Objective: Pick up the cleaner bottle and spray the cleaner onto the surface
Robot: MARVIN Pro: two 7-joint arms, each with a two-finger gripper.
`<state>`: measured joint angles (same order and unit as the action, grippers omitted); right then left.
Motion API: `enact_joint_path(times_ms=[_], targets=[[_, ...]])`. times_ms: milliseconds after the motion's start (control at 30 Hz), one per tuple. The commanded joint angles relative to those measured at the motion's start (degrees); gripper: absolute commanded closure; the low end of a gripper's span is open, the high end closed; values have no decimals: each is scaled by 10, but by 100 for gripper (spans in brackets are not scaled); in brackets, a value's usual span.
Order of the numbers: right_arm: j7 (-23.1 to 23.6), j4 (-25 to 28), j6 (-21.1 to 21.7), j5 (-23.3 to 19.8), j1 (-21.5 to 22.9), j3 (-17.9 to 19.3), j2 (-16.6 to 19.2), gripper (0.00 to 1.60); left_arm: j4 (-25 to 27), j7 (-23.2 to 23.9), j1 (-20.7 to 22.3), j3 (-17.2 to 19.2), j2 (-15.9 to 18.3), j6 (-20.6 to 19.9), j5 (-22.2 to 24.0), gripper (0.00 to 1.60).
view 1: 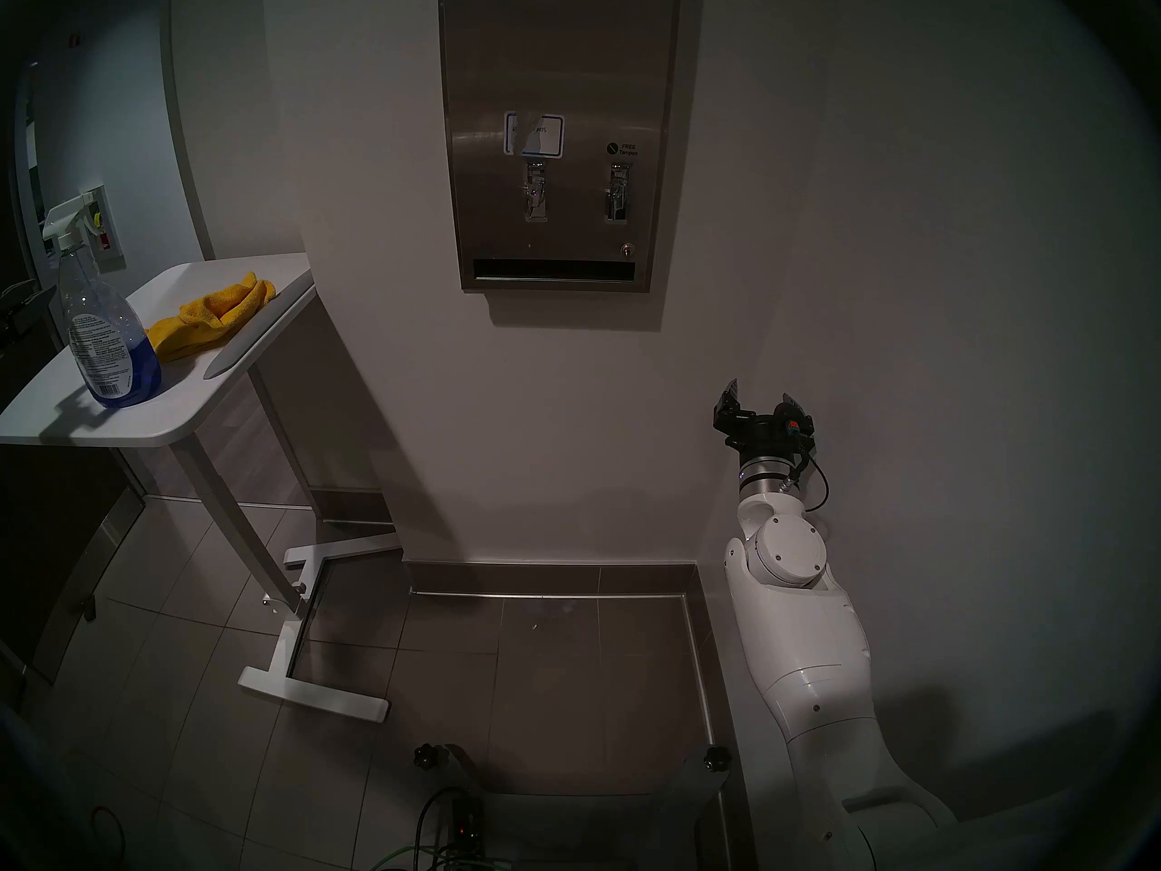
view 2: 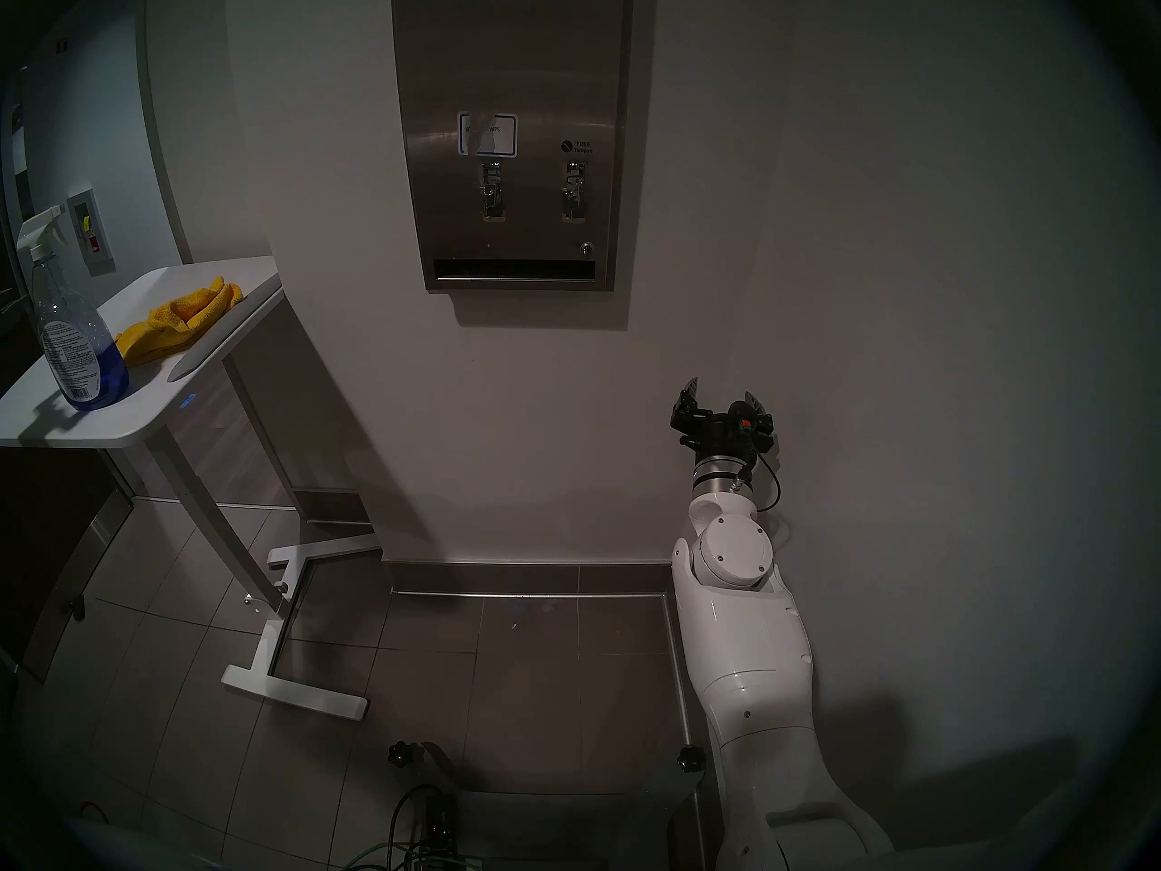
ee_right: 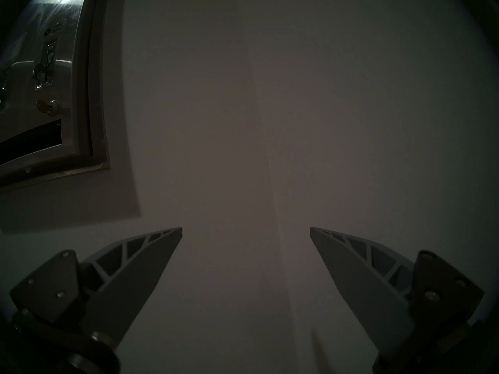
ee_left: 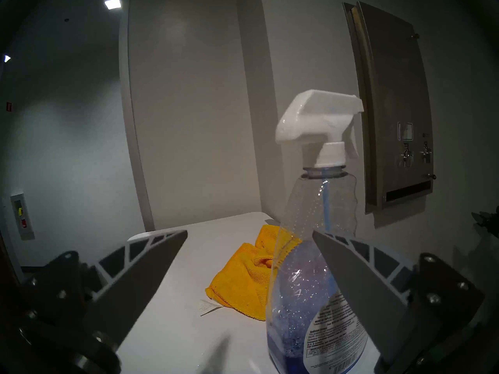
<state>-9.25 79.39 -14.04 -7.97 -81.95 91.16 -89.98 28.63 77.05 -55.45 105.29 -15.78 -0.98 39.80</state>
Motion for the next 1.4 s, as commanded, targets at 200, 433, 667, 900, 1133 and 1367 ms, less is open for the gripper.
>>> enact_joint_path(times_ms=[200, 433, 667, 900, 1133, 1367], targets=[[1, 19, -6, 1, 18, 0, 1, 0, 7, 6, 41, -4, 10, 3, 5, 0], [1, 18, -6, 1, 18, 0, 1, 0, 14, 11, 50, -15, -1, 6, 1, 0], [1, 18, -6, 1, 18, 0, 1, 0, 22, 14, 61, -27, -13, 8, -2, 0], [1, 18, -6, 1, 18, 0, 1, 0, 33, 16, 79, -42, -29, 8, -4, 0], [1, 18, -6, 1, 18, 0, 1, 0, 35, 20, 98, -54, -39, 4, -4, 0], [1, 18, -6, 1, 18, 0, 1, 0, 32, 25, 116, -67, -46, 0, -8, 0]])
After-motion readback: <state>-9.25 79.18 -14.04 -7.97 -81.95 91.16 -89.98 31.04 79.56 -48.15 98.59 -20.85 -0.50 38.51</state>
